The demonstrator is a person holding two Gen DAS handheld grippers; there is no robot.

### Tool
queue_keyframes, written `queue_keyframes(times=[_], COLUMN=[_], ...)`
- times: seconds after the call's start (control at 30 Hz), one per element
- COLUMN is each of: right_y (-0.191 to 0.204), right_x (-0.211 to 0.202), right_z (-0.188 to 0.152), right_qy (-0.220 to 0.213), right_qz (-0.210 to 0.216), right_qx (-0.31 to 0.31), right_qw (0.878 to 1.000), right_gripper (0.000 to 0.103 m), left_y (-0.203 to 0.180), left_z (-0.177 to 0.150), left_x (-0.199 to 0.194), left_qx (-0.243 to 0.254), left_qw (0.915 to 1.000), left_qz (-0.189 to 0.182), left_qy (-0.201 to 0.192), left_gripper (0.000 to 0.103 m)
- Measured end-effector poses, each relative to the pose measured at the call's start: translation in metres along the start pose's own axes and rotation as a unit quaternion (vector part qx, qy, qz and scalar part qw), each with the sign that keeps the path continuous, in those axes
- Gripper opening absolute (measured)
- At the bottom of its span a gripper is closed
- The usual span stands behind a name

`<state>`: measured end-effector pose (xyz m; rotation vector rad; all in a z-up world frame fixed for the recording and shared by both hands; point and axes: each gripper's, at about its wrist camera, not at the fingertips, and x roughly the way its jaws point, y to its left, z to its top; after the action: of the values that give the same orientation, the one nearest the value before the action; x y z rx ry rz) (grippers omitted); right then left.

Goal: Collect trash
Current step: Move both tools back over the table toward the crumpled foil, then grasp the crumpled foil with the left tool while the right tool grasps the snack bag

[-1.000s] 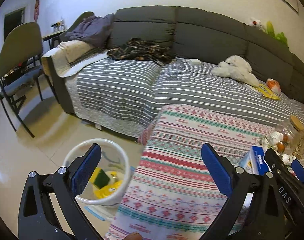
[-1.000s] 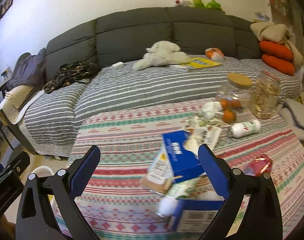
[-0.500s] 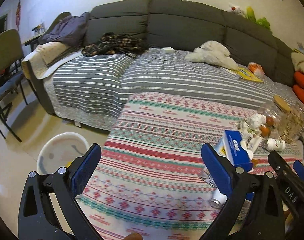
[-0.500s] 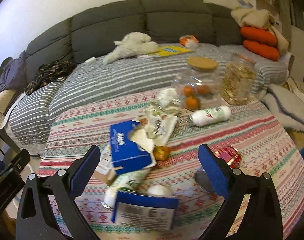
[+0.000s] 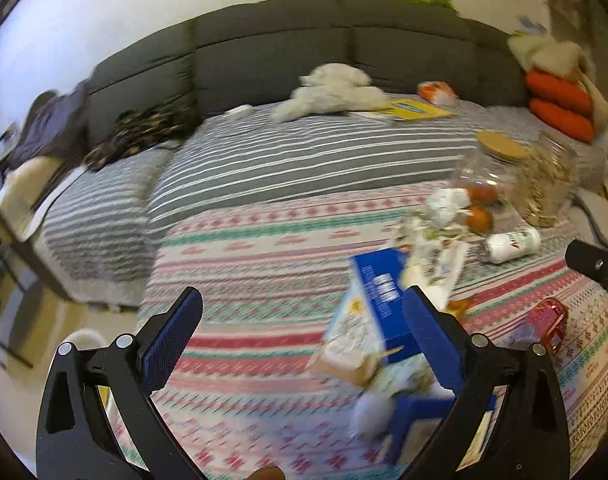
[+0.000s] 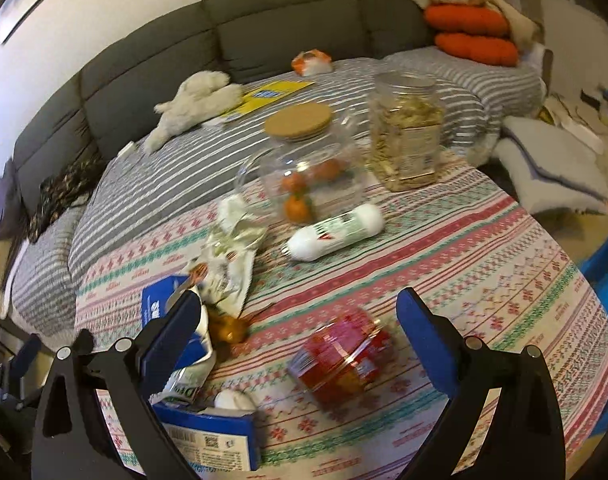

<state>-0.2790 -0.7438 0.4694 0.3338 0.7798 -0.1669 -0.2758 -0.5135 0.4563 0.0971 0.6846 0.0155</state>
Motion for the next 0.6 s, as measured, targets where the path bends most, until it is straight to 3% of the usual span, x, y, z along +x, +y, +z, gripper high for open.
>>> queue_keyframes(times=[0.1, 0.23, 0.6], right_y=[-0.013, -0.034, -0.090], right_x=[-0.002, -0.005, 0.012], right_z=[0.009, 0.021, 0.048], right_qy=[0.000, -0.006, 0.002], right_qz=[0.002, -0.002, -0.029], right_qx=[0.015, 0.030, 0.078], right_qw=[1.000, 1.000, 0.997], right_gripper=[0.095, 0.095, 0.095], left_y=[-0.027, -0.063, -0.131], left_z=[0.021, 0.043, 0.067], left_x=[0.017, 0.047, 0.130], left_qx=[0.023, 0.076, 0.179], left_qw=[0.9986, 0.9908, 0.9709], left_qz=[-0.045, -0.098, -0.115], left_qy=[0.016, 0.055, 0.110], left_gripper=[0.096, 0.096, 0.096])
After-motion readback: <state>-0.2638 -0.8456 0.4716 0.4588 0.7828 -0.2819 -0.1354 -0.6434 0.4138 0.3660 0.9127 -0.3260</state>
